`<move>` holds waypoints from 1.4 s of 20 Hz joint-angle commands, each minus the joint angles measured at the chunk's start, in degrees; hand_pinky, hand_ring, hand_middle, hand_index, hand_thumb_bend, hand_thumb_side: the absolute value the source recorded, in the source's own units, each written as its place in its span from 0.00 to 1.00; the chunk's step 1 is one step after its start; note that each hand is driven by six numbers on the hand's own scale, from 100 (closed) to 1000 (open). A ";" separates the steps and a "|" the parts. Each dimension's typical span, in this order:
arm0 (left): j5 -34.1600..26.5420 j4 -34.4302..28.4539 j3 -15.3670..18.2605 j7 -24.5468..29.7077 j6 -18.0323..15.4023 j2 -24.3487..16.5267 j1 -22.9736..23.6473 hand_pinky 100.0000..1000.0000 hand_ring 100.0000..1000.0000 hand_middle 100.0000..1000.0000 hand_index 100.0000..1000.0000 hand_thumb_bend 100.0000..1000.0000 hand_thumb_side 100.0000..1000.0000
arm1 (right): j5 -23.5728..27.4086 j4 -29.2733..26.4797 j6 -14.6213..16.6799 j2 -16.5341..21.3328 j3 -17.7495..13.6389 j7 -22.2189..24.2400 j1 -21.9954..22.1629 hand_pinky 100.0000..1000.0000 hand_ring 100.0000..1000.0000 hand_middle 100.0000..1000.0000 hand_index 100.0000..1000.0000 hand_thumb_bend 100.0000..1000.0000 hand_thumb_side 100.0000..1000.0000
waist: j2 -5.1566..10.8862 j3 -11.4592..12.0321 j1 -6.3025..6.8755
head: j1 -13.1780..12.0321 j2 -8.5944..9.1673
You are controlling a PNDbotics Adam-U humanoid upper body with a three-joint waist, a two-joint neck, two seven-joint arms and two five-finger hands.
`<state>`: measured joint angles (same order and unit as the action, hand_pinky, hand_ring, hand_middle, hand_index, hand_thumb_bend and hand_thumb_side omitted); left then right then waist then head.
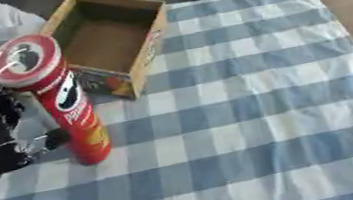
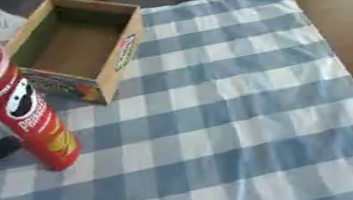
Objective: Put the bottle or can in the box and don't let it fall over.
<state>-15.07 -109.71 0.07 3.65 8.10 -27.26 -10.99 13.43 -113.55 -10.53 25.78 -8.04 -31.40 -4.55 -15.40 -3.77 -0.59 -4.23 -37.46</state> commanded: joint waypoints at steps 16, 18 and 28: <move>3.18 3.71 -2.37 -1.01 0.54 0.92 -5.06 1.00 0.86 0.74 0.71 0.78 0.00 | 0.31 -1.04 -0.57 0.20 -0.08 -0.01 -0.51 0.85 1.00 0.90 0.78 0.00 0.85 | 0.01 -0.59 -0.36 | -1.43 1.22; 2.94 3.87 -2.52 -1.43 0.67 1.04 -5.24 1.00 0.82 0.69 0.65 0.68 0.00 | 0.33 -1.04 -0.62 0.14 -0.07 -0.03 -0.52 0.85 1.00 0.90 0.78 0.00 0.85 | -0.05 -0.60 -0.37 | -1.50 1.22; 2.36 5.21 -2.92 -5.12 1.02 1.62 -5.75 1.00 0.57 0.42 0.39 0.42 0.00 | 0.50 -1.04 -1.03 -0.20 -0.11 -0.41 -0.37 0.85 1.00 0.89 0.77 0.00 0.85 | -0.32 -0.91 -0.50 | -1.56 1.15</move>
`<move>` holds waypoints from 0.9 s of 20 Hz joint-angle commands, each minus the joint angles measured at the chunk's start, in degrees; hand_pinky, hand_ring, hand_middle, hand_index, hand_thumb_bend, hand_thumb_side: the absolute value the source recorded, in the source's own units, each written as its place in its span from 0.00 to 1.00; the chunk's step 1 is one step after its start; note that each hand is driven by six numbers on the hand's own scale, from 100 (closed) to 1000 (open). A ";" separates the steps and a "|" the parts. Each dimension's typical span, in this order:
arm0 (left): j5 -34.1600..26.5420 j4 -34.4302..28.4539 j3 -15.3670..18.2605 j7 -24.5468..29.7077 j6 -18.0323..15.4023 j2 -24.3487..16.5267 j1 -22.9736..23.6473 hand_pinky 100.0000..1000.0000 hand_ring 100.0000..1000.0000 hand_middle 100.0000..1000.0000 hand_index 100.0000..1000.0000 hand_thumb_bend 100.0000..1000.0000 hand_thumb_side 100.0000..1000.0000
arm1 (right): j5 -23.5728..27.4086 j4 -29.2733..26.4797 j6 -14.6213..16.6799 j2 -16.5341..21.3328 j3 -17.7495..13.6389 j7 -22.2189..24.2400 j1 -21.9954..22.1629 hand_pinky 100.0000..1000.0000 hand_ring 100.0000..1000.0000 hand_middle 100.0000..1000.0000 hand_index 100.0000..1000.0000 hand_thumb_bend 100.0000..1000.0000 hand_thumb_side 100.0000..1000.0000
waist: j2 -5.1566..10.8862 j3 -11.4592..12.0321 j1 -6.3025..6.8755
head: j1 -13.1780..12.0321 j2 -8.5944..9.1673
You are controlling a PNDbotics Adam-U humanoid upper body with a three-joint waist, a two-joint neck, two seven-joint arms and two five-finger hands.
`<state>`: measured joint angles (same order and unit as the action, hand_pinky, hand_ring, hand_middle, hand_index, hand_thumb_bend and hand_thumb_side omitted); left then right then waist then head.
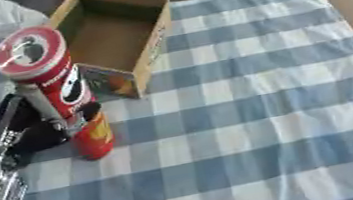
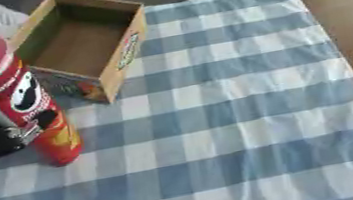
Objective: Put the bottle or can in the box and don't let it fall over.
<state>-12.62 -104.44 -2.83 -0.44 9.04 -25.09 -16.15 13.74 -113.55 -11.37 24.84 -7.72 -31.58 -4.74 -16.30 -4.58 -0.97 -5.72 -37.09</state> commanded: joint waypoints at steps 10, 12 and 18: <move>2.14 -2.99 0.15 -0.28 -0.97 -2.02 -1.22 1.00 0.48 0.33 0.31 0.42 0.00 | 0.26 -1.04 -0.29 0.84 -0.45 -0.37 0.07 0.85 1.00 0.89 0.77 0.00 0.85 | 0.89 -0.05 -0.03 | 0.65 0.31; 2.09 -4.13 0.41 -0.10 -0.95 -2.74 -1.72 1.00 0.48 0.33 0.31 0.42 0.00 | 0.25 -1.04 -0.31 0.91 -0.48 -0.40 0.18 0.85 1.00 0.89 0.77 0.00 0.85 | 1.05 0.04 0.05 | 1.13 0.13; -0.84 -8.25 1.26 -1.06 0.70 -5.51 -5.24 1.00 0.48 0.33 0.31 0.39 0.00 | 0.19 -1.04 -0.33 1.22 -0.51 -0.36 0.51 0.85 1.00 0.89 0.77 0.00 0.85 | 1.77 0.25 0.38 | 2.50 -0.18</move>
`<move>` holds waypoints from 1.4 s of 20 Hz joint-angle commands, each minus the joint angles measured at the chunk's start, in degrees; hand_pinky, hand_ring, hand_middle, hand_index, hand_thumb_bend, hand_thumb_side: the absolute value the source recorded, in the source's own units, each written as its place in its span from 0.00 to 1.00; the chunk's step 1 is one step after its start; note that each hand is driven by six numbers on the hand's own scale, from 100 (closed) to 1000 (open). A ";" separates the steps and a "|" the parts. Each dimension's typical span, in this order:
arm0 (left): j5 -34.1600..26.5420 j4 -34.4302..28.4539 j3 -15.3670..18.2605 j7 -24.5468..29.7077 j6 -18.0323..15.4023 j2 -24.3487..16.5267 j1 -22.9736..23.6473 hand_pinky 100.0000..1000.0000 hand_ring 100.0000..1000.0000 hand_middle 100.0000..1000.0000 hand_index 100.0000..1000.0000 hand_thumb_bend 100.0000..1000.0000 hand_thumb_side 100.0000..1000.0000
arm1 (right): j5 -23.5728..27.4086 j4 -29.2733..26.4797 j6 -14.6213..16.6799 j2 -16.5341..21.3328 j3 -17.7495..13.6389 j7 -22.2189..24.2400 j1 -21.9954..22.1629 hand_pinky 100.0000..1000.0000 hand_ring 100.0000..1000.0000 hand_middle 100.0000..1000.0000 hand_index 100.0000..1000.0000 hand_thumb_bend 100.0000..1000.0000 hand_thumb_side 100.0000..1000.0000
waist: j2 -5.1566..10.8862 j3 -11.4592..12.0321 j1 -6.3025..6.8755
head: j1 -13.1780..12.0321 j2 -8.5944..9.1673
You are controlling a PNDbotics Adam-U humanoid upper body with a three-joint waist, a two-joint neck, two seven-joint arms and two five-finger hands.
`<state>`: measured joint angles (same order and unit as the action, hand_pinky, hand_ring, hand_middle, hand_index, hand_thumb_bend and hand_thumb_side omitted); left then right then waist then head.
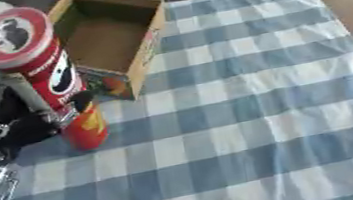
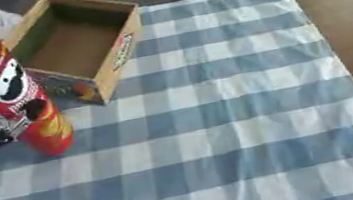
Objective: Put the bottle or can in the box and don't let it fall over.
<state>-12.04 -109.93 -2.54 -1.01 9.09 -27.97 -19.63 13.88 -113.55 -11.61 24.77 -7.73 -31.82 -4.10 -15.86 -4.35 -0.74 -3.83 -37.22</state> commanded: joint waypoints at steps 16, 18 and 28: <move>-9.17 10.96 1.93 -9.33 1.90 -10.25 -19.77 1.00 0.47 0.33 0.30 0.33 0.00 | 0.36 -1.04 -0.15 2.27 0.22 1.02 -0.53 0.85 1.00 0.89 0.76 0.00 0.84 | 2.38 -2.20 0.90 | 0.14 0.44; -9.04 15.96 1.84 -10.07 1.00 -10.04 -22.41 1.00 0.47 0.33 0.31 0.33 0.00 | 0.46 -1.04 -0.19 2.31 0.39 1.24 -0.90 0.85 1.00 0.89 0.76 0.00 0.84 | 2.13 -2.66 0.94 | -0.21 0.72; -5.69 40.59 0.76 -11.41 -6.71 -7.25 -33.12 1.00 0.48 0.34 0.31 0.32 0.00 | 0.77 -1.04 -0.50 1.88 0.97 2.16 -2.12 0.85 1.00 0.89 0.76 0.00 0.85 | 1.16 -4.36 0.73 | -1.90 1.72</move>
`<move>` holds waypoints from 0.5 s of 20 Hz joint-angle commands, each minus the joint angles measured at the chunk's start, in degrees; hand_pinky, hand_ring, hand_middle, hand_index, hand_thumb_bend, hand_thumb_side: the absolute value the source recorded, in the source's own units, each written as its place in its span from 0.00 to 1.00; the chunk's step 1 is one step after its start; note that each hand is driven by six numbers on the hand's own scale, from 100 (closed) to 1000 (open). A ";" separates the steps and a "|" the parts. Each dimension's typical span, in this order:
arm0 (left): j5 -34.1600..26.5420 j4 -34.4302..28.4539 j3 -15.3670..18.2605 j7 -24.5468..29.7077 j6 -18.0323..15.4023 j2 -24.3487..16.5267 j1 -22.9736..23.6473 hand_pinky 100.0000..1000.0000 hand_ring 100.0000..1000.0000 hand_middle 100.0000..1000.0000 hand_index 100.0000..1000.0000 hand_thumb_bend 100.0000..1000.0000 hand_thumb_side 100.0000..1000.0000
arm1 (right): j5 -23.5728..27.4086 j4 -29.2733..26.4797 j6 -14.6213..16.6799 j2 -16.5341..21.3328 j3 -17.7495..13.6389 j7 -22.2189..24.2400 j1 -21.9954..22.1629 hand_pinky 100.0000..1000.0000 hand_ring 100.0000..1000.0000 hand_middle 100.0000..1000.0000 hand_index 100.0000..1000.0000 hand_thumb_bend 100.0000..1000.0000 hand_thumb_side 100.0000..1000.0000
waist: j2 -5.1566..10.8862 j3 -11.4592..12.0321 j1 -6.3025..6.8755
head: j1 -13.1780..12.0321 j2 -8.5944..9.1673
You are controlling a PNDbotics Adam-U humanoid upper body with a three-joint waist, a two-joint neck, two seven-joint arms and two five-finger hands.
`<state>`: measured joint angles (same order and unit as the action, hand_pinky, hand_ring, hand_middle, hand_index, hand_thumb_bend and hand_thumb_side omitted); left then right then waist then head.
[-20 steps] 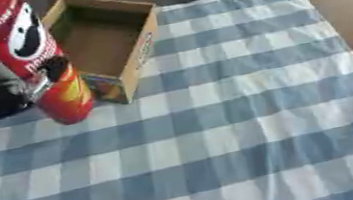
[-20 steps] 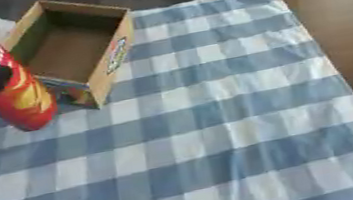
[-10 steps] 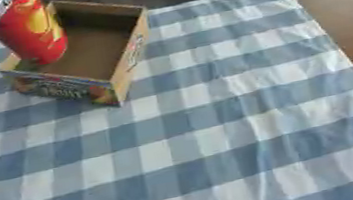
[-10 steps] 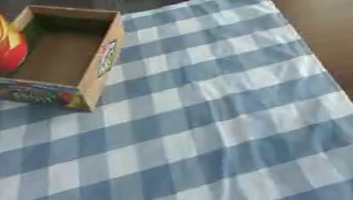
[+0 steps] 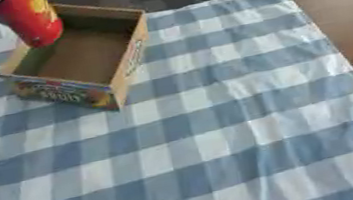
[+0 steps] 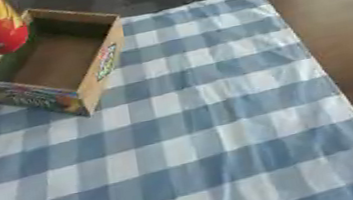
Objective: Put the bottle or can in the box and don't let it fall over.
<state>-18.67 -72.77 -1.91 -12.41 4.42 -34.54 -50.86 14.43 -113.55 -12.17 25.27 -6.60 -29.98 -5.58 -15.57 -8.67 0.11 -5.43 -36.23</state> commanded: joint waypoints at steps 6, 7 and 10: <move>1.18 6.38 0.63 0.25 -3.72 0.06 -2.76 1.00 0.50 0.36 0.34 0.31 0.00 | 0.26 -1.04 0.09 1.13 -0.21 0.35 -0.86 0.85 1.00 0.89 0.76 0.00 0.85 | 0.34 -0.57 -0.23 | -0.92 1.27; 1.36 7.34 1.37 -0.29 -3.79 0.95 -3.39 1.00 0.52 0.38 0.36 0.35 0.00 | 0.30 -1.04 0.17 0.98 -0.16 0.43 -1.32 0.85 1.00 0.89 0.76 0.00 0.86 | -0.17 -1.48 -0.10 | -1.57 1.79; 3.18 10.90 1.73 -1.89 -5.35 2.25 -4.29 1.00 0.65 0.48 0.47 0.65 0.00 | 0.47 -1.04 0.21 0.83 0.16 0.82 -2.10 0.85 1.00 0.89 0.76 0.00 0.85 | -0.67 -3.33 0.23 | -2.75 2.36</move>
<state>-16.30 -62.23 -1.10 -13.69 -0.28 -31.20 -53.73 14.52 -113.55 -12.09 25.15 -6.29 -29.46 -7.10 -17.21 -12.19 0.54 -7.64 -34.86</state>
